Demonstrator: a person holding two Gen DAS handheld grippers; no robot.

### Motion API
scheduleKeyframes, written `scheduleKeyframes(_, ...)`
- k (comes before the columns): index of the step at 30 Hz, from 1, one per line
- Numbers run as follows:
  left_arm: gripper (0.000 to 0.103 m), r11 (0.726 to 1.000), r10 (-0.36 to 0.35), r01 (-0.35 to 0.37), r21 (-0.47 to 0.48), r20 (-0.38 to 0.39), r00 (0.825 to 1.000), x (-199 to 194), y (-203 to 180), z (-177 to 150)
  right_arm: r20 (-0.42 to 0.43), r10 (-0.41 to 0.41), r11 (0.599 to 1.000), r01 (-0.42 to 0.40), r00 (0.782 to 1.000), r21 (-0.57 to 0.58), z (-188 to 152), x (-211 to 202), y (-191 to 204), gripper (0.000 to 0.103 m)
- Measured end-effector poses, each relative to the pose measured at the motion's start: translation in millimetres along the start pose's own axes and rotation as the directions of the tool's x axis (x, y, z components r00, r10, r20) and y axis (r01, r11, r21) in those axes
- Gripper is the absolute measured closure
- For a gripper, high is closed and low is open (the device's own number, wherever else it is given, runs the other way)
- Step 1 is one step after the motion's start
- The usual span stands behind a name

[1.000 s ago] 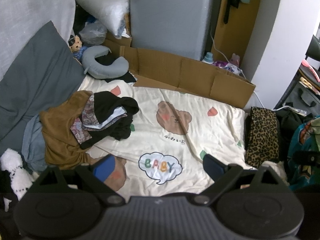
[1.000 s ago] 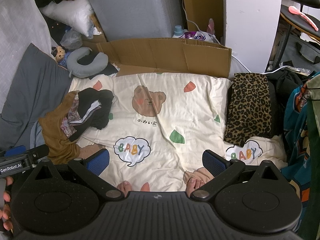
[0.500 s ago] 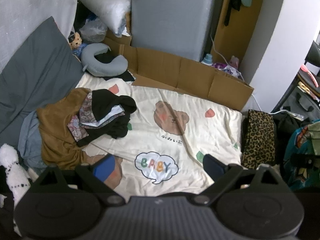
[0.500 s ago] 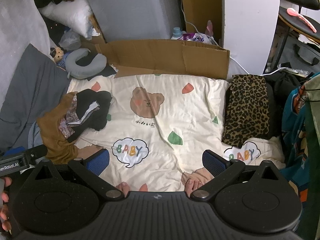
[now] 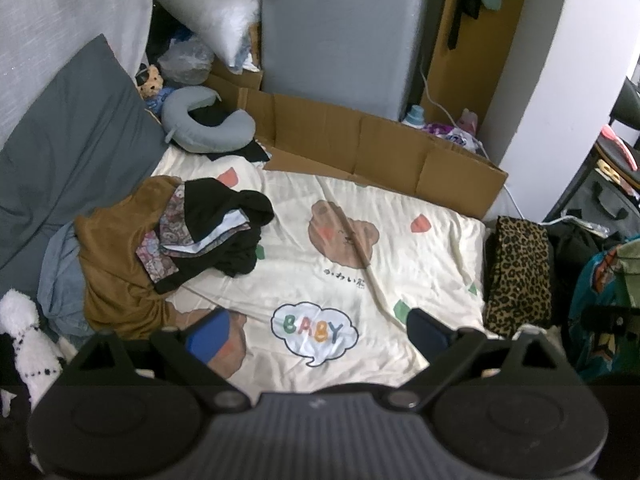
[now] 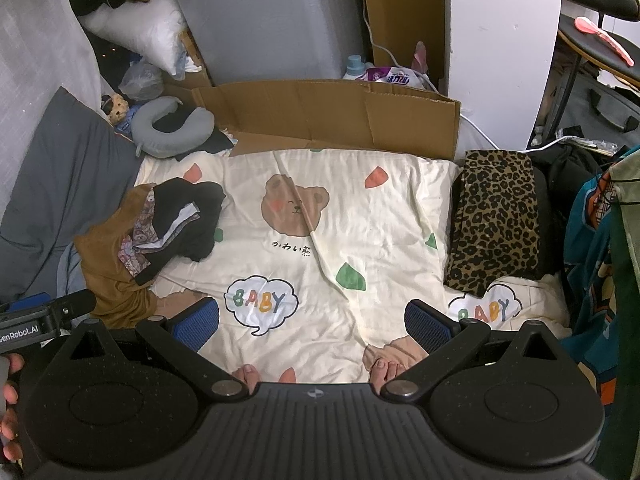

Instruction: Fold clothes

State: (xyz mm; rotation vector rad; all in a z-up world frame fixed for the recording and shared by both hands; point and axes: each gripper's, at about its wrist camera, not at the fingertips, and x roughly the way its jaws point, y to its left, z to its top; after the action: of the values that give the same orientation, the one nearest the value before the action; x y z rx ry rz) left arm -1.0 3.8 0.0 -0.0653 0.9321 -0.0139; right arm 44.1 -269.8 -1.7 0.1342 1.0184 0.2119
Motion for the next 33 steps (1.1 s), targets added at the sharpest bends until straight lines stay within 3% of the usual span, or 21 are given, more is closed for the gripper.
scheduleKeyframes(14, 0.003, 1.000, -0.020, 0.020, 0.005, -0.025, 0.999, 0.9, 1.8, 5.4, -0.021, -0.056, 0.997, 0.055, 0.998, -0.050, 0.5, 1.3, 9.8, 0.001)
scheduleKeyframes(18, 0.001, 1.000, -0.028, 0.029, 0.011, -0.035, 0.999, 1.3, 2.9, 8.1, 0.008, -0.068, 0.996, 0.068, 0.998, -0.056, 3.7, -2.7, 10.9, 0.001)
scheduleKeyframes(33, 0.001, 1.000, -0.023, 0.023, 0.003, -0.021, 1.000, -0.3, 25.9, 22.4, 0.012, -0.042, 0.998, 0.043, 0.999, -0.039, 18.9, 0.6, 5.3, 0.001)
